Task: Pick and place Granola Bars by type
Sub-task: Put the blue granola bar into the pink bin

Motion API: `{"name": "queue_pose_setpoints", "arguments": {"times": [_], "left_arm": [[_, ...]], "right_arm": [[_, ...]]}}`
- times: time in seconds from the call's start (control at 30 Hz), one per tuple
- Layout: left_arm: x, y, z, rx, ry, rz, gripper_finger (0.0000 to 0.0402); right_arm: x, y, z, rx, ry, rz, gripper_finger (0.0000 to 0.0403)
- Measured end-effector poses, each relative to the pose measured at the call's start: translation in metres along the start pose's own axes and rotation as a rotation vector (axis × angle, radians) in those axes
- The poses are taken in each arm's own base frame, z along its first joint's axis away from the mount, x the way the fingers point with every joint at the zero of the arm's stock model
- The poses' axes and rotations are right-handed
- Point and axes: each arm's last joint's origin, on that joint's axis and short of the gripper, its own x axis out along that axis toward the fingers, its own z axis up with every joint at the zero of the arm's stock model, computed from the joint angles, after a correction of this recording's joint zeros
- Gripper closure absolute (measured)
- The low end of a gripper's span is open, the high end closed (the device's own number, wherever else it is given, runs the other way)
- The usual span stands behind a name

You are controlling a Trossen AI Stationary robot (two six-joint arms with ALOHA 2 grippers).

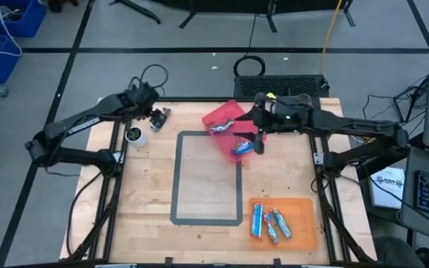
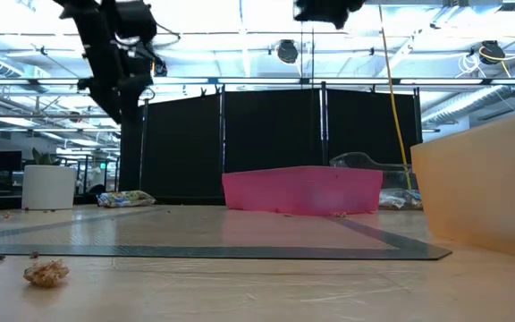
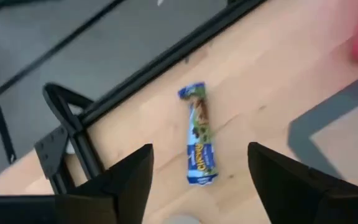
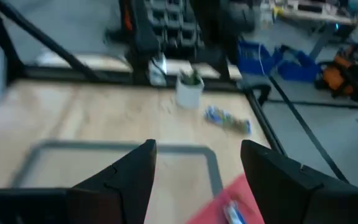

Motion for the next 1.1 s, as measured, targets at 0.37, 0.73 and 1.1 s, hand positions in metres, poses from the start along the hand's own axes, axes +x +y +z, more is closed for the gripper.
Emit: {"name": "queue_pose_setpoints", "arguments": {"times": [0.37, 0.73, 1.1], "left_arm": [[0.049, 0.014, 0.006, 0.002, 0.182, 0.015, 0.0096], [0.074, 0.015, 0.007, 0.057, 0.264, -0.010, 0.0107], [0.117, 0.002, 0.000, 0.072, 0.418, -0.082, 0.0107]], "right_arm": [[-0.028, 0.019, 0.040, 0.114, -0.366, 0.158, 0.0174], [-0.030, 0.026, 0.044, 0.106, -0.414, 0.184, 0.0174], [-0.030, 0.026, 0.044, 0.130, -0.404, 0.191, 0.0174]]}}
